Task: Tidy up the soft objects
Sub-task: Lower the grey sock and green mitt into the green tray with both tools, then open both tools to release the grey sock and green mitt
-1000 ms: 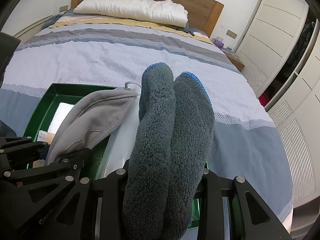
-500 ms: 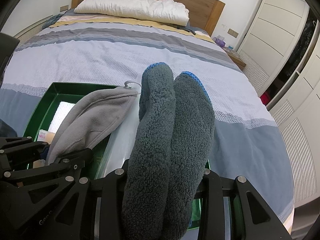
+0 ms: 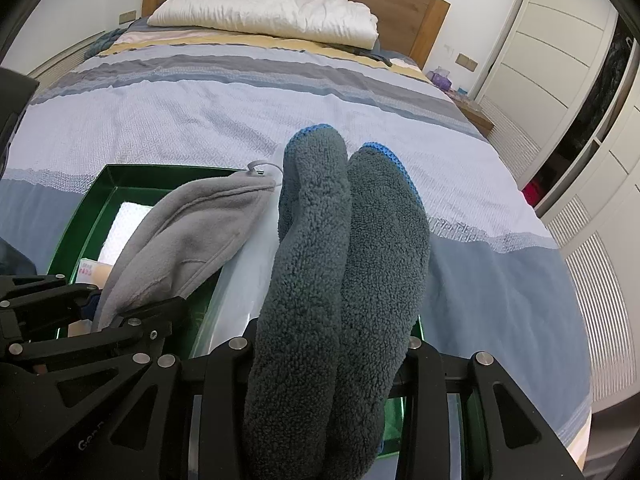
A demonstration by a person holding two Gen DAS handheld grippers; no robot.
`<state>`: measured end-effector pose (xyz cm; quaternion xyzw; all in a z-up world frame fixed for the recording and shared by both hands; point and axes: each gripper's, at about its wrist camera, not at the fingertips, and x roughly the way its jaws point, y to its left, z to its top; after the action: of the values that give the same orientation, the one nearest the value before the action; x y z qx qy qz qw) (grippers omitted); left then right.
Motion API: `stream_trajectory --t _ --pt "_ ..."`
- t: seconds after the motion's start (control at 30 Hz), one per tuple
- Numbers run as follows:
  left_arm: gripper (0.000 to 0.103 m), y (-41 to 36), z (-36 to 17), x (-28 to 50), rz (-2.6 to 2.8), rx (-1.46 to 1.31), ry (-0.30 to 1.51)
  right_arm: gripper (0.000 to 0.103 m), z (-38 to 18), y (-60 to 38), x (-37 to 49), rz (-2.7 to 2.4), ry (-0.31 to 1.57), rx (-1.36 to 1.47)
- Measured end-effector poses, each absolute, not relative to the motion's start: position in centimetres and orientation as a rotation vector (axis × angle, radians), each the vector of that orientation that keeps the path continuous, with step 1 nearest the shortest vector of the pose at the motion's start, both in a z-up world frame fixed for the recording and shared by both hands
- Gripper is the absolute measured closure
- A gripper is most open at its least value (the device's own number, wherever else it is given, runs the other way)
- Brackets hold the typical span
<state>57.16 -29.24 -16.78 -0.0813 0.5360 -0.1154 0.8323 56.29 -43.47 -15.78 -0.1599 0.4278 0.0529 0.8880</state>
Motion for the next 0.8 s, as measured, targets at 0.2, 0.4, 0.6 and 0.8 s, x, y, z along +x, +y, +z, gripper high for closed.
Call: stream_trajectory --t 0.2,0.4,0.6,0.8 --pt "0.08 -28.9 -16.8 57.4 -0.245 -0.192 1.146 0.063 -15.6 -43.9 56.6 0.115 0.898 -0.303" --pt "0.074 -28.7 -16.9 57.5 -0.242 -0.213 1.149 0.059 -15.4 -44.4 56.7 0.109 0.901 -0.281" --pt "0.066 -28.5 -16.6 57.6 -0.225 -0.225 1.138 0.058 -15.4 -44.6 56.6 0.107 0.901 -0.282" --pt "0.063 -28.2 -16.0 57.5 -0.195 -0.206 1.108 0.056 -15.4 -44.3 56.5 0.109 0.898 -0.286"
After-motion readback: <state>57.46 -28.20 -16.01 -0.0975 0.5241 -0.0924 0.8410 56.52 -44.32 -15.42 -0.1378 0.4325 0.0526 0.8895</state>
